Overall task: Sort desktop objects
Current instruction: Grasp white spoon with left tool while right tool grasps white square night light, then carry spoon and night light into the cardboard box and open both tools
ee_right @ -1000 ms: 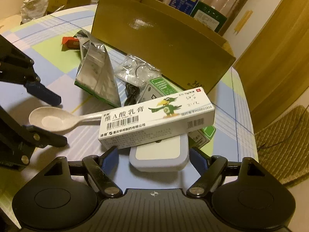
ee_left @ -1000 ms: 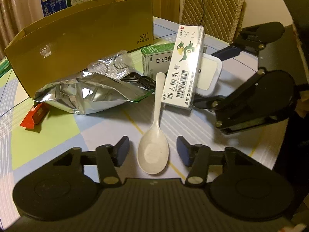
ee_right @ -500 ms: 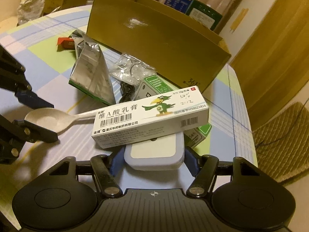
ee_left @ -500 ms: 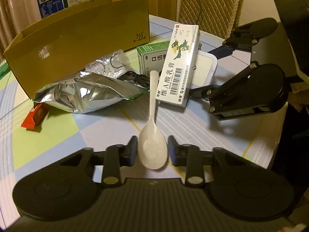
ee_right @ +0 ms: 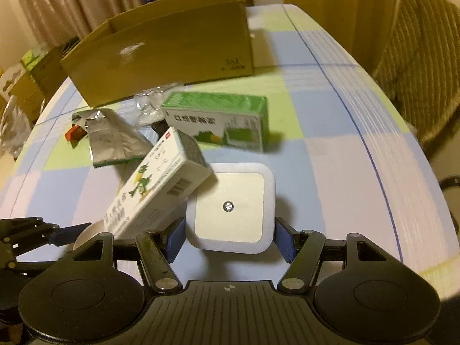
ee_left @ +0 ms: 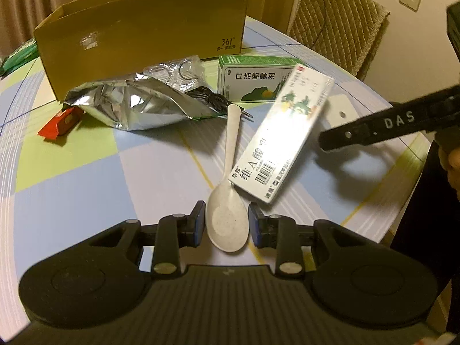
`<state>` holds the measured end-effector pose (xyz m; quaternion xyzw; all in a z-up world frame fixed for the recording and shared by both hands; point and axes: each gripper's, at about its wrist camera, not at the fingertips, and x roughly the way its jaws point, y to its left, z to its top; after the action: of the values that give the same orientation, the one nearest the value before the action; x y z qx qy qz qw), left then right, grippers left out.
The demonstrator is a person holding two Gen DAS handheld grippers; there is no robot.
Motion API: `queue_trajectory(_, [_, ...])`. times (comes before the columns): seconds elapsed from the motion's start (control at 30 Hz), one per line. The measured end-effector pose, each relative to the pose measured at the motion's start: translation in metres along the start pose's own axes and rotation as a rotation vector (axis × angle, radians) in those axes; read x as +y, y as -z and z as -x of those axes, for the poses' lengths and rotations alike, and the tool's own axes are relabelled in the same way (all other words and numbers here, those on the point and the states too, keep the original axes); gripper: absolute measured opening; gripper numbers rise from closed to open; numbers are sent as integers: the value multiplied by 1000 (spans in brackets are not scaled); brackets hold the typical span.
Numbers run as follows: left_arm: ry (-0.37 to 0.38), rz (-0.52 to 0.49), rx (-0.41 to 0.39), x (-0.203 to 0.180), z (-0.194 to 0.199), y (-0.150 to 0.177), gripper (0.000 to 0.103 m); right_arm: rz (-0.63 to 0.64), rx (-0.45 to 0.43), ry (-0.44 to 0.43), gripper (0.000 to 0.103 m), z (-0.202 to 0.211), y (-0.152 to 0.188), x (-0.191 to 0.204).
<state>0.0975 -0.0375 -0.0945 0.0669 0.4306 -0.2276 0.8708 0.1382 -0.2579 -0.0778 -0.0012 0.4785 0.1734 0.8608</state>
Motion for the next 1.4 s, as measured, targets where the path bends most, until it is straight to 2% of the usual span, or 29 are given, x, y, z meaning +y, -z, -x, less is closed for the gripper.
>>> queue_trajectory(0.23, [-57,-42,-20,-8,0,5,27,12,-8,47,63,-7,9,-3])
queue_trajectory(0.4, [-68,-63,-31,-9,-1,6,30,27,-17,58,64,-11,11,-2])
queue_trajectory(0.47, [-88,-93,-36,-11,-1,6,33,30,-20,64,64,-11,11,-2])
queue_trajectory(0.6, [-112,-161,-44,-17,1,8,34,36,-31,73,65,-11,12,-1])
queue_trajectory(0.87, [-81,-125,-47,-10,-1,9,34,36,-48,77,65,-9,13,0])
queue_trajectory(1.0, [-70,-123,-45,-11,0,9,27,42,-54,81,65,-10,14,2])
queue_trajectory(1.4, [-57,-73,-60,-8,4,8,27,46,-92,117,63,-7,13,1])
